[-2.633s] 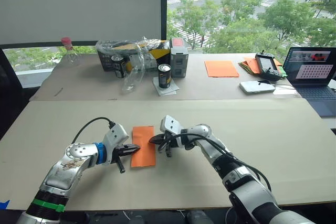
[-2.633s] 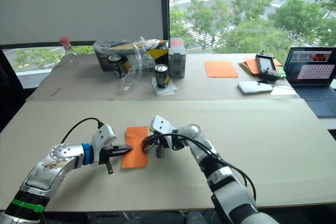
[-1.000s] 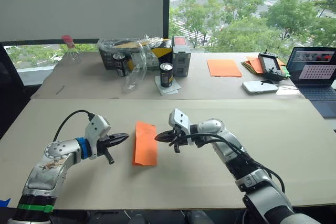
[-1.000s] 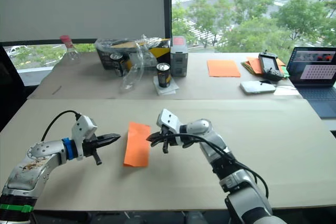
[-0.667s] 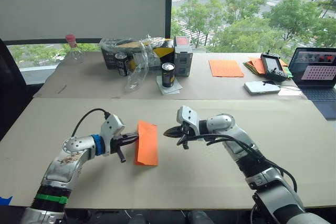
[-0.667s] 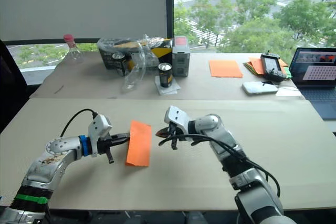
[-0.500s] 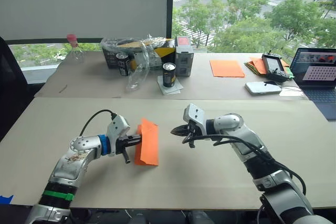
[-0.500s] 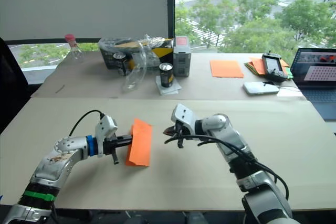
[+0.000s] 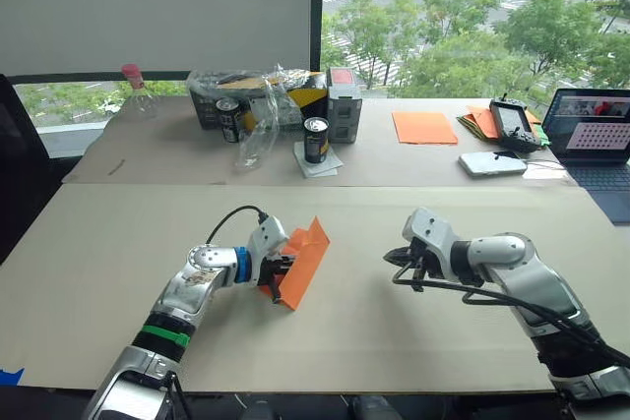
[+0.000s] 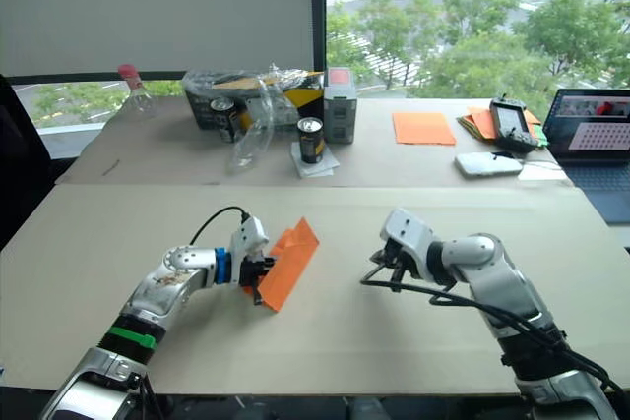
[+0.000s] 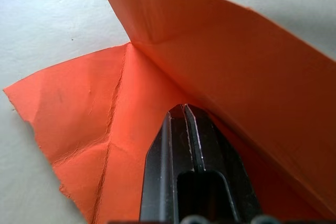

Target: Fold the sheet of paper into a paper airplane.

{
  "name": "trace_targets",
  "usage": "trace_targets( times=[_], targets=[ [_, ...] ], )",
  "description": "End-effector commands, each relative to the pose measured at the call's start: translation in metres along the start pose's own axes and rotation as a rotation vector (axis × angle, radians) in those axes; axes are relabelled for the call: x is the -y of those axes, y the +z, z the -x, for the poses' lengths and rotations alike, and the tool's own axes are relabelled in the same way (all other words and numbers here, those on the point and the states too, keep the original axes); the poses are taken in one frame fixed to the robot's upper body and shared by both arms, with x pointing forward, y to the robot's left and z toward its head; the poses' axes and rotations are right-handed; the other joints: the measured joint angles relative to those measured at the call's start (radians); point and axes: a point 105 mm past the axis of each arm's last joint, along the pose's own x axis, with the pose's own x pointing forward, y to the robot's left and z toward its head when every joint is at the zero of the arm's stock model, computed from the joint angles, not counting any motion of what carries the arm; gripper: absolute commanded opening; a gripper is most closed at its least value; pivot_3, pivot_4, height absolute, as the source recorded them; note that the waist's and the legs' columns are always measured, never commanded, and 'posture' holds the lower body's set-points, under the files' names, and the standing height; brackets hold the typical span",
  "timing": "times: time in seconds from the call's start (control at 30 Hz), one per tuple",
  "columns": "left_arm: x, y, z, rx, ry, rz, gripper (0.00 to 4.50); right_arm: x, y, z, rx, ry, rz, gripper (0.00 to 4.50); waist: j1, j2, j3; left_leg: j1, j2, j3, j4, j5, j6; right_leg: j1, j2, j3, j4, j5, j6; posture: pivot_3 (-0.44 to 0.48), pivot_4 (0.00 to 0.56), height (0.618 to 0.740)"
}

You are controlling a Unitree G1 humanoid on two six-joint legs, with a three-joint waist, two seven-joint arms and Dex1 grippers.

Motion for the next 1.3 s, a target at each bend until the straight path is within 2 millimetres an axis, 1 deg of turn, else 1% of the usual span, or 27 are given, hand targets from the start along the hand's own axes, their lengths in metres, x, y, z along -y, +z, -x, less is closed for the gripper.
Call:
trace_targets(
  times=[0.03, 0.07, 0.13, 0.23, 0.27, 0.3, 0.37, 0.4, 0.47, 0.57, 0.63, 0.7, 0.83, 0.93, 1.03, 1.13, 1.2, 1.23, 1.27, 1.3],
  targets=[
    [0.007, -0.003, -0.009, -0.014, -0.043, -0.007, 0.0, 0.006, 0.015, 0.013, 0.036, -0.053, 0.035, 0.02, 0.001, 0.0, 0.0, 0.0, 0.0, 0.0, 0.0, 0.0, 0.0, 0.0, 0.0, 0.0, 0.0, 0.0, 0.0, 0.0, 0.15, 0.73],
    [0.009, -0.003, -0.011, -0.016, -0.051, -0.01, 0.0, 0.006, 0.019, 0.013, 0.05, -0.06, 0.049, 0.02, 0.002, 0.0, 0.0, 0.0, 0.0, 0.0, 0.0, 0.0, 0.0, 0.0, 0.0, 0.0, 0.0, 0.0, 0.0, 0.0, 0.15, 0.73],
    [0.013, -0.004, -0.016, -0.021, -0.067, -0.018, 0.0, 0.009, 0.035, 0.012, 0.108, -0.082, 0.074, 0.02, 0.003, 0.0, 0.0, 0.0, 0.0, 0.0, 0.0, 0.0, 0.0, 0.0, 0.0, 0.0, 0.0, 0.0, 0.0, 0.0, 0.15, 0.73],
    [0.021, -0.004, -0.021, -0.015, -0.096, -0.018, 0.0, 0.006, 0.07, 0.004, 0.229, -0.072, 0.125, 0.02, 0.001, 0.0, 0.0, 0.0, 0.0, 0.0, 0.0, 0.0, 0.0, 0.001, 0.0, 0.0, 0.0, 0.0, 0.0, 0.0, 0.15, 0.73],
    [0.023, -0.004, -0.023, -0.014, -0.103, -0.014, 0.0, 0.004, 0.079, 0.001, 0.25, -0.061, 0.142, 0.02, -0.001, 0.0, 0.0, 0.001, 0.0, 0.0, 0.0, 0.0, 0.0, 0.001, 0.0, 0.0, 0.0, 0.0, 0.0, 0.0, 0.15, 0.73],
    [0.025, -0.004, -0.024, -0.014, -0.106, -0.012, 0.0, 0.003, 0.086, -0.004, 0.262, -0.049, 0.154, 0.02, -0.001, 0.0, 0.0, 0.001, 0.0, 0.0, 0.0, 0.0, 0.0, 0.001, 0.0, 0.0, 0.0, 0.0, 0.0, 0.0, 0.15, 0.73],
    [0.027, -0.008, -0.025, -0.024, -0.106, -0.013, 0.0, -0.001, 0.094, -0.015, 0.251, -0.009, 0.176, 0.02, -0.001, 0.0, 0.0, 0.001, 0.0, 0.0, 0.0, 0.0, 0.0, 0.001, 0.0, 0.0, 0.0, 0.0, 0.0, 0.0, 0.15, 0.73],
    [0.028, -0.01, -0.025, -0.033, -0.105, -0.015, 0.0, -0.004, 0.09, -0.022, 0.215, 0.023, 0.179, 0.02, 0.0, 0.0, 0.0, 0.001, 0.0, 0.0, 0.0, 0.0, 0.0, 0.001, 0.0, 0.0, 0.0, 0.0, 0.0, 0.0, 0.15, 0.73],
    [0.029, -0.013, -0.025, -0.042, -0.104, -0.017, 0.0, -0.007, 0.084, -0.029, 0.171, 0.055, 0.179, 0.02, 0.005, 0.0, 0.0, 0.001, 0.0, -0.001, 0.0, 0.0, 0.0, 0.001, 0.0, 0.0, 0.0, 0.0, 0.0, 0.0, 0.15, 0.73],
    [0.028, -0.015, -0.022, -0.051, -0.094, -0.012, 0.0, -0.017, 0.073, -0.046, 0.128, 0.109, 0.186, 0.02, 0.004, 0.0, 0.0, 0.0, 0.0, 0.0, 0.0, 0.0, 0.0, 0.001, 0.0, 0.0, -0.001, 0.0, 0.0, 0.0, 0.15, 0.73],
    [0.025, -0.018, -0.017, -0.058, -0.074, -0.009, 0.0, -0.028, 0.062, -0.062, 0.1, 0.15, 0.182, 0.02, 0.001, 0.0, -0.001, 0.0, 0.0, 0.0, 0.0, 0.0, 0.0, 0.0, 0.0, 0.0, 0.0, 0.0, 0.0, 0.0, 0.15, 0.73],
    [0.024, -0.019, -0.013, -0.062, -0.063, -0.009, 0.0, -0.033, 0.054, -0.069, 0.08, 0.17, 0.173, 0.02, -0.005, 0.0, -0.001, 0.001, 0.001, 0.0, 0.0, 0.0, 0.0, 0.001, 0.0, 0.0, 0.0, 0.0, 0.0, 0.0, 0.15, 0.73],
    [0.02, -0.019, -0.008, -0.065, -0.04, -0.01, 0.0, -0.038, 0.038, -0.075, 0.029, 0.183, 0.155, 0.02, -0.006, 0.001, -0.001, 0.002, 0.001, 0.0, 0.0, 0.0, 0.0, 0.001, 0.001, 0.0, 0.001, 0.0, 0.0, 0.0, 0.15, 0.73],
    [0.018, -0.018, -0.007, -0.063, -0.032, -0.01, 0.0, -0.04, 0.033, -0.073, 0.013, 0.189, 0.16, 0.02, -0.004, 0.0, -0.001, 0.003, 0.001, 0.0, 0.0, 0.0, 0.0, 0.002, 0.001, 0.0, 0.001, 0.0, 0.0, 0.0, 0.15, 0.73],
    [0.017, -0.017, -0.009, -0.056, -0.03, -0.011, 0.0, -0.032, 0.047, -0.064, 0.081, 0.15, 0.143, 0.02, -0.004, 0.0, -0.001, 0.004, 0.001, 0.0, 0.0, 0.0, 0.0, 0.002, 0.001, 0.0, 0.001, 0.0, 0.0, 0.0, 0.15, 0.73],
    [0.02, -0.014, -0.012, -0.043, -0.04, -0.004, 0.0, -0.02, 0.059, -0.05, 0.14, 0.081, 0.117, 0.02, -0.003, 0.0, -0.001, 0.003, 0.001, 0.0, 0.0, 0.0, 0.0, 0.002, 0.001, 0.0, 0.001, 0.0, 0.0, 0.0, 0.15, 0.73],
    [0.023, -0.013, -0.015, -0.037, -0.046, -0.001, 0.0, -0.011, 0.062, -0.038, 0.173, 0.017, 0.065, 0.02, -0.002, 0.0, -0.001, 0.003, 0.0, 0.0, 0.0, 0.0, 0.0, 0.002, 0.001, 0.0, 0.001, 0.0, 0.0, 0.0, 0.15, 0.73],
    [0.023, -0.013, -0.015, -0.036, -0.048, -0.001, 0.0, -0.007, 0.061, -0.033, 0.176, -0.012, 0.02, 0.02, -0.002, 0.0, -0.001, 0.003, 0.001, -0.001, 0.0, 0.0, 0.0, 0.002, 0.001, 0.0, 0.001, 0.0, 0.0, 0.0, 0.15, 0.73],
    [0.024, -0.013, -0.016, -0.035, -0.048, -0.001, 0.0, -0.008, 0.059, -0.028, 0.183, -0.012, -0.055, 0.02, -0.001, 0.0, -0.001, 0.003, 0.0, -0.001, 0.0, 0.0, 0.0, 0.002, 0.001, 0.0, 0.001, 0.0, 0.0, 0.0, 0.15, 0.73],
    [0.024, -0.014, -0.016, -0.035, -0.047, 0.001, 0.0, -0.01, 0.056, -0.025, 0.179, -0.005, -0.092, 0.02, 0.0, 0.0, -0.001, 0.003, 0.0, -0.001, 0.0, 0.0, 0.0, 0.002, 0.001, 0.0, 0.001, 0.0, 0.0, 0.0, 0.15, 0.73]
  ],
)
